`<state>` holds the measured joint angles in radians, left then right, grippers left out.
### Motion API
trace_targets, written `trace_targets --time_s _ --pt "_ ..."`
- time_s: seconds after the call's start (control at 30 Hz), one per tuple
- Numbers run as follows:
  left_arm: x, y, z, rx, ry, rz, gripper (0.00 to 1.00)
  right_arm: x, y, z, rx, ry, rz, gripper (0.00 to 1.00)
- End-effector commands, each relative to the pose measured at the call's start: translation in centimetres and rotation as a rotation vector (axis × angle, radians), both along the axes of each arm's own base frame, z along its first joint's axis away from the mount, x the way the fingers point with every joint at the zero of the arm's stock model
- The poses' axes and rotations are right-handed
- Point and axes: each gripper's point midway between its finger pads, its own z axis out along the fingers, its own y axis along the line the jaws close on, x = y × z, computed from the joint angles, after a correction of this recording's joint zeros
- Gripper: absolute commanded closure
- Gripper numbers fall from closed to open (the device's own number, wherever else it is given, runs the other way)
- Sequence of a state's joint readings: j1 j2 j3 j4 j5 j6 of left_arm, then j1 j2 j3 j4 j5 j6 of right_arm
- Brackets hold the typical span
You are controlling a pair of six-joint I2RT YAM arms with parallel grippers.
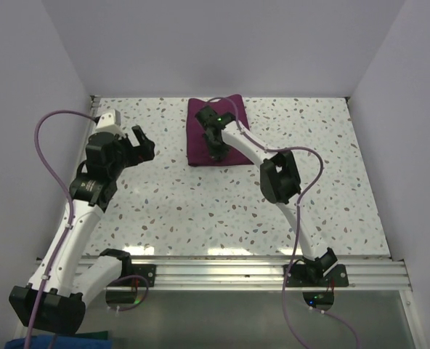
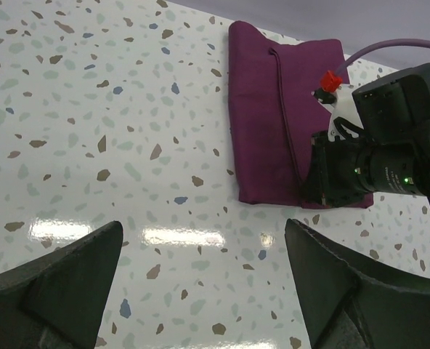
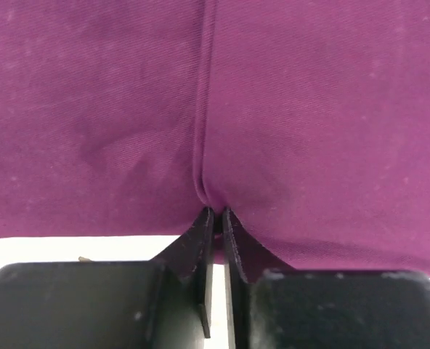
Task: Open and lay out the surgical kit
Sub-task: Open the surgical kit at the center of the board.
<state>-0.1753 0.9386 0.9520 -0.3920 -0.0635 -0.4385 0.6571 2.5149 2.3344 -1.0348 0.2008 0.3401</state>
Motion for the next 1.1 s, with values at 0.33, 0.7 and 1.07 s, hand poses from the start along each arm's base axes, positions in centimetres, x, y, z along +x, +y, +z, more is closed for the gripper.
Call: trace_targets --time_s 0.33,0.7,1.07 --pt "1.0 -0.9 0.1 -0.005 0.012 -0.03 0.05 2.2 -3.6 10.7 0.093 -0.168 -0.092 1.0" --pt "3.4 -2.2 0.0 -0.01 0.04 -0.072 0.05 2.6 -15.4 14.9 0.041 -0.252 -0.308 1.0" --pt "7.5 -9.3 -6.5 0.083 0.241 -0.187 0.0 -3.6 -26.6 6.3 -0.155 -0.046 -0.625 0.52"
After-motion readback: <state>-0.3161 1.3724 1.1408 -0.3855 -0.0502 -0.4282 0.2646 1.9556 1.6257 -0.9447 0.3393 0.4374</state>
